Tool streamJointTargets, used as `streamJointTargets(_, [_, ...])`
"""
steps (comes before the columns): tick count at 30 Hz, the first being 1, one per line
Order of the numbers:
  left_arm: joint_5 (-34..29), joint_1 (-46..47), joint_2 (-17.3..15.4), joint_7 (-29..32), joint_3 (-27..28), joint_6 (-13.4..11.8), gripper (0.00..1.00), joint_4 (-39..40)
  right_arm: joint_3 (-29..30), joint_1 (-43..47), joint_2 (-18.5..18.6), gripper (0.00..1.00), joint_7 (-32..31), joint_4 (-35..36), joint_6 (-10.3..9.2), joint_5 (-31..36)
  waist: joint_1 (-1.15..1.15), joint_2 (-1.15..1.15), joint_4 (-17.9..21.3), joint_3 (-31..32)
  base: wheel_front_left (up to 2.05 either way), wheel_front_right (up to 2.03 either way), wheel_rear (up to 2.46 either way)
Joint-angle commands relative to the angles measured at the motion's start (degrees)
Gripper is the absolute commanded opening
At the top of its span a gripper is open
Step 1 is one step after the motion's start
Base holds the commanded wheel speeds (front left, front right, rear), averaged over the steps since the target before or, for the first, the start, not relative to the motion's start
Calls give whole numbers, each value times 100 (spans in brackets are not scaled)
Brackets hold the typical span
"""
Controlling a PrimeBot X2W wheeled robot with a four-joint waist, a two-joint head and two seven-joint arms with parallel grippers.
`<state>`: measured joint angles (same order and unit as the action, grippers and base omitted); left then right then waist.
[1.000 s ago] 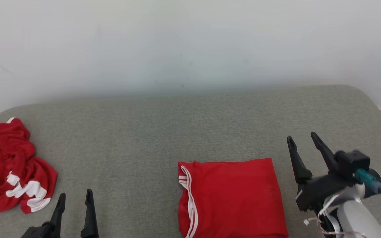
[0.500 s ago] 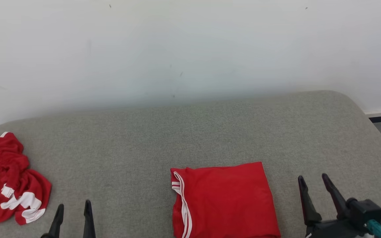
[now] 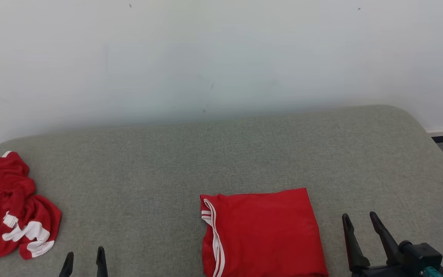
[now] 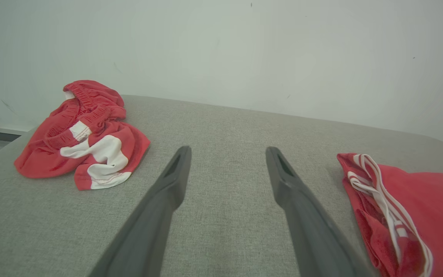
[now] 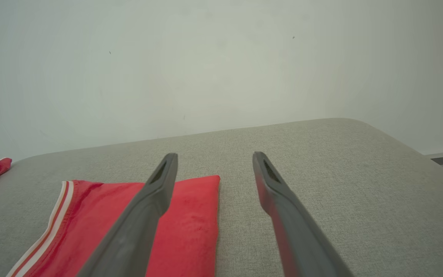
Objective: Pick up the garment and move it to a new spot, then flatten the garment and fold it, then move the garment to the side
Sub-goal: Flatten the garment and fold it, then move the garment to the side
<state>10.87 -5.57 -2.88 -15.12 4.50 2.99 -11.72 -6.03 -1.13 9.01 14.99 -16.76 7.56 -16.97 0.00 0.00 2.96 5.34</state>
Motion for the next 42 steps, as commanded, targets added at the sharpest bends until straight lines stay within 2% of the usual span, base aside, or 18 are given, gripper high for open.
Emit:
streamJointTargets(1, [46, 4, -1, 0, 23, -3, 100, -12, 21, 21, 3, 100, 24, 6, -16, -11, 0, 0, -2, -6, 0, 0, 0])
streamJointTargets(19, [72, 116, -1, 0, 28, 19, 100, -37, 78, -57, -88, 100, 25, -89, -16, -47, 0, 0, -16, -46, 0, 0, 0])
streamJointTargets(28, [115, 231, -1, 0, 10, 33, 100, 49, 7, -248, 3, 100, -83, -269, -16, 18, 0, 0, -124, -124, 0, 0, 0])
streamJointTargets(31, [87, 306, -2, 0, 7, 43, 100, 102, -81, -472, 91, 100, -588, -499, -16, -87, 0, 0, -167, -181, 0, 0, 0])
streamJointTargets(36, [66, 385, -1, 0, -111, 2, 100, 190, -100, -1153, 89, 100, -2206, -1151, -17, -517, 0, 0, -313, -357, 0, 0, 0])
streamJointTargets(42, [102, 436, -2, 0, -323, -76, 100, 235, -201, -1690, 215, 100, -3515, -1923, -17, -628, 0, 0, -605, -592, 0, 0, 0])
